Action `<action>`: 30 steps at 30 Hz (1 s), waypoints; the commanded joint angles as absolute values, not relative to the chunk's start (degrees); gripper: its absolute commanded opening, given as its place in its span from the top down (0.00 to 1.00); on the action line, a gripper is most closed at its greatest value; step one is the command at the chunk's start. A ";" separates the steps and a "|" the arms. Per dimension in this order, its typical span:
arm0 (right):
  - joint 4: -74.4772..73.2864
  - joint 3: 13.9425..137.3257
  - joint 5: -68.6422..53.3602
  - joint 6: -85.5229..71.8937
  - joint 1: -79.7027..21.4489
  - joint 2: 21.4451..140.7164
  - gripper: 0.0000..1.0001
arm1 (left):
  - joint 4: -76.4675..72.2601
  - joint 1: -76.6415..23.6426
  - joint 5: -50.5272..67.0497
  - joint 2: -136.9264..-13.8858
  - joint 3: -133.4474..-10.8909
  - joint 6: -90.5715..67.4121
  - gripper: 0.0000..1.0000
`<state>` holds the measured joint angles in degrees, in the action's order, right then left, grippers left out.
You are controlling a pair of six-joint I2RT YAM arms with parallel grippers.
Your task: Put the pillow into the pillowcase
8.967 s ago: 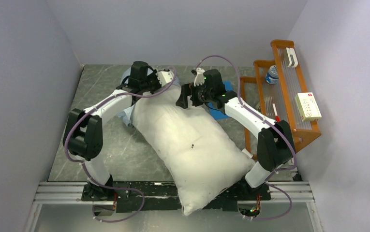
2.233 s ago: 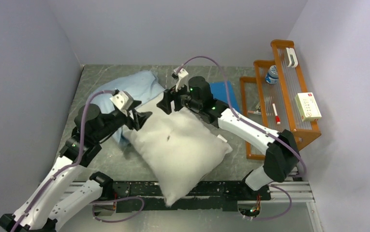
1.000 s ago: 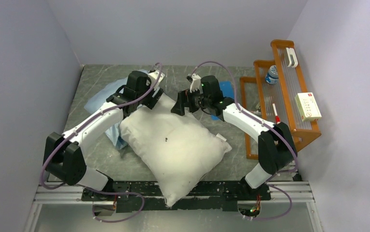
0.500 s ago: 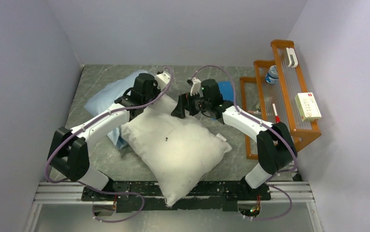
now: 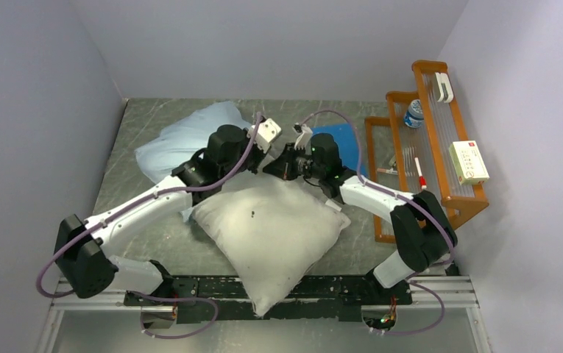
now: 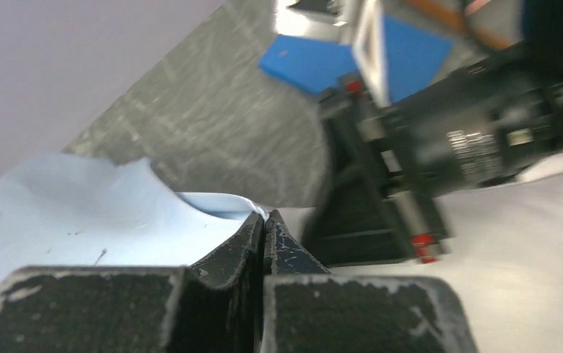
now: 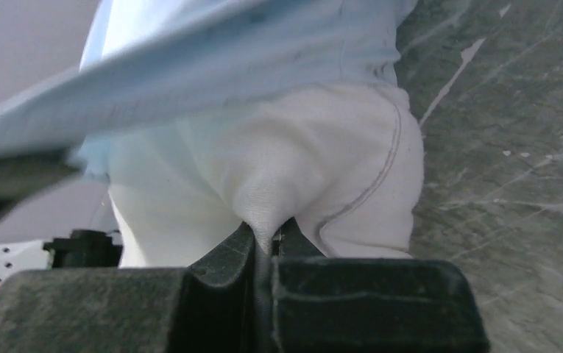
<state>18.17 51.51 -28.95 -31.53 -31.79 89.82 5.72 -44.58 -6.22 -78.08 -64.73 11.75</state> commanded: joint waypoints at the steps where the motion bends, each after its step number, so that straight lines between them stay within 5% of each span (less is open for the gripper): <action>1: 35.41 48.52 -16.98 -40.95 -32.64 85.26 1.00 | -3.10 -50.90 5.62 -73.87 -65.21 3.58 0.95; 16: 39.62 47.62 3.01 -42.70 -31.74 87.71 1.00 | -7.00 -53.15 9.12 -72.36 -56.88 -6.57 0.95; 18: 36.84 49.42 0.54 -40.46 -31.72 88.33 1.00 | -3.88 -53.17 7.40 -73.26 -57.66 -6.15 0.86; 21: 27.66 53.22 -3.72 -35.76 -31.69 87.39 0.64 | 1.48 -53.07 3.01 -73.03 -59.77 -6.21 0.45; 24: 21.02 53.00 -3.50 -31.65 -31.72 83.47 0.35 | 2.41 -53.04 -2.48 -70.05 -59.77 -6.49 0.35; 30: 8.77 55.49 -2.51 -25.81 -31.95 75.88 0.06 | 8.06 -46.89 -10.30 -66.36 -61.08 -8.09 0.15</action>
<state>16.53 51.53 -4.23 -31.97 -32.08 80.97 3.79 -51.27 -5.32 -69.04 -57.82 -5.54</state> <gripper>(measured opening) 0.843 0.802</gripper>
